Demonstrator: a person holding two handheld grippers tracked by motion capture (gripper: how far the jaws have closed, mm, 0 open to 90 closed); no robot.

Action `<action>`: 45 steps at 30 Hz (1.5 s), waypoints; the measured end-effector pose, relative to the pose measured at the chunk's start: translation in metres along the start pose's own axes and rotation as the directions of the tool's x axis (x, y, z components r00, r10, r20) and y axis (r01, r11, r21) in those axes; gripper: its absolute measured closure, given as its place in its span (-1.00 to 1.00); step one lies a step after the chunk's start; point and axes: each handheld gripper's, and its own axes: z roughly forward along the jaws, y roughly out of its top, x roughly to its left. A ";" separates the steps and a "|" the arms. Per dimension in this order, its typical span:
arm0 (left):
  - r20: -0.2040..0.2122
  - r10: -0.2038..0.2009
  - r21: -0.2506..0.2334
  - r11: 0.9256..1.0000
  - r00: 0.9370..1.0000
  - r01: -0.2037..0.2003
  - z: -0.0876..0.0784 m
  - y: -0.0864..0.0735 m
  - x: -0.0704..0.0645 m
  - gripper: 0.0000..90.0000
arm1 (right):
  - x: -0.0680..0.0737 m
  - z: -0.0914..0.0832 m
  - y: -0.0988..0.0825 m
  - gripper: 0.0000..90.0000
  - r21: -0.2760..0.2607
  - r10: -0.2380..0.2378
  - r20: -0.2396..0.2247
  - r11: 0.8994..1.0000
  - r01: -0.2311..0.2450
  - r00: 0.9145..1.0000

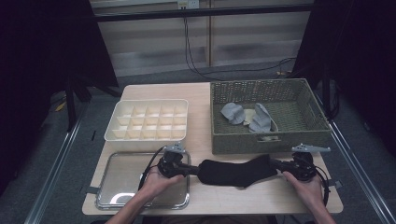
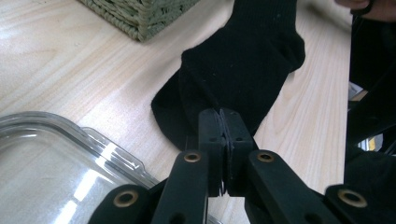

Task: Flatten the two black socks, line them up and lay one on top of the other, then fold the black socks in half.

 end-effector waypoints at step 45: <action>-0.035 0.032 0.069 0.997 0.999 -0.029 0.013 -0.009 -0.001 0.59 | 0.004 0.017 -0.004 0.81 0.059 -0.029 0.049 0.998 0.026 0.998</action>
